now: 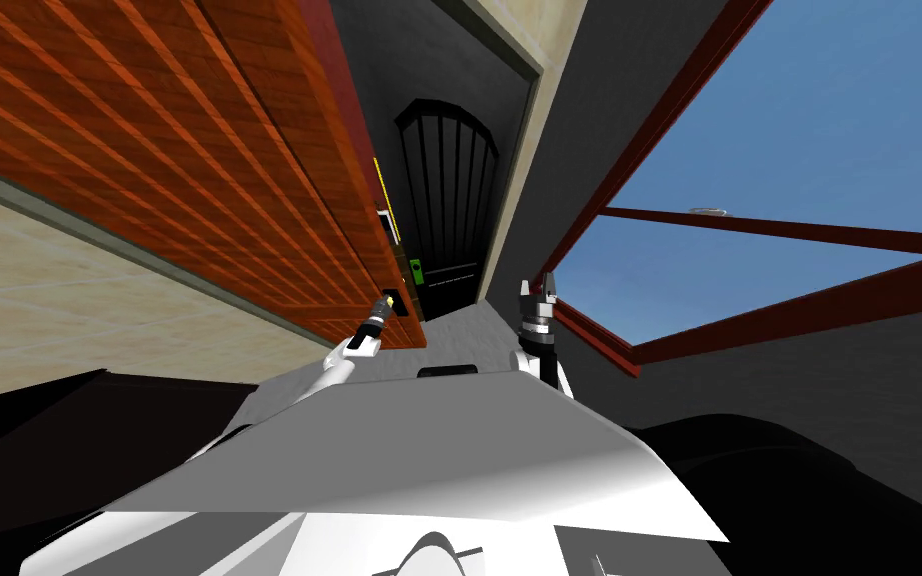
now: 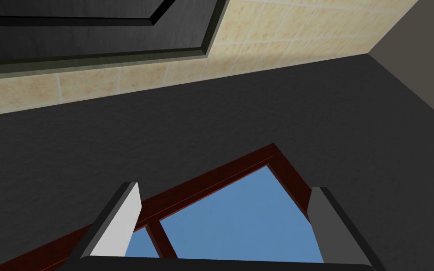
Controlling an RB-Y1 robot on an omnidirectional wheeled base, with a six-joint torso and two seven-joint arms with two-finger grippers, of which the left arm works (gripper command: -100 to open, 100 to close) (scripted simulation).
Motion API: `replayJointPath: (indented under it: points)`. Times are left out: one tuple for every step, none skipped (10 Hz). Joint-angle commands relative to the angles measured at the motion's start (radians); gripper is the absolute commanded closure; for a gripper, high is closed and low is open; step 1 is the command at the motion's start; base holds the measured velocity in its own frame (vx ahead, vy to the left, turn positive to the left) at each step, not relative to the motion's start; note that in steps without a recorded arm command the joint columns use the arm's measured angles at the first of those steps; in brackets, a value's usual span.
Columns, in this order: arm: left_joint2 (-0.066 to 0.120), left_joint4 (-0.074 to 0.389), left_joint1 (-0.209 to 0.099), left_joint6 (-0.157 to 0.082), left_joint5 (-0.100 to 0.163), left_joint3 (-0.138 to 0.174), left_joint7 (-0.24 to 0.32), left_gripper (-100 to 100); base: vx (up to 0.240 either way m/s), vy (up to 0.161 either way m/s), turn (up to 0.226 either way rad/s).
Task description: Pull the door open
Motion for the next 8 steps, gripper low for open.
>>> replayJointPath:
  points:
    - [0.013, -0.016, 0.009, -0.005, -0.002, -0.024, 0.018, 100, -0.188, 0.138, -0.125]
    - [0.020, -0.023, 0.013, -0.007, -0.003, -0.037, 0.027, 100, -0.174, 0.142, -0.133]
    - [0.026, -0.028, 0.017, -0.009, -0.003, -0.047, 0.035, 100, -0.186, 0.110, -0.111]
    - [0.032, -0.034, 0.020, -0.011, -0.004, -0.058, 0.042, 100, -0.189, 0.101, -0.095]
    - [0.027, -0.031, 0.017, -0.008, -0.004, -0.052, 0.037, 100, -0.083, 0.044, -0.036]
    - [0.050, -0.043, 0.034, -0.023, -0.004, -0.075, 0.057, 100, -0.148, 0.057, -0.104]
    - [0.056, -0.046, 0.037, -0.027, -0.004, -0.080, 0.062, 100, -0.202, 0.087, -0.121]
    - [0.069, -0.053, 0.045, -0.036, -0.003, -0.092, 0.073, 100, -0.208, 0.124, -0.113]
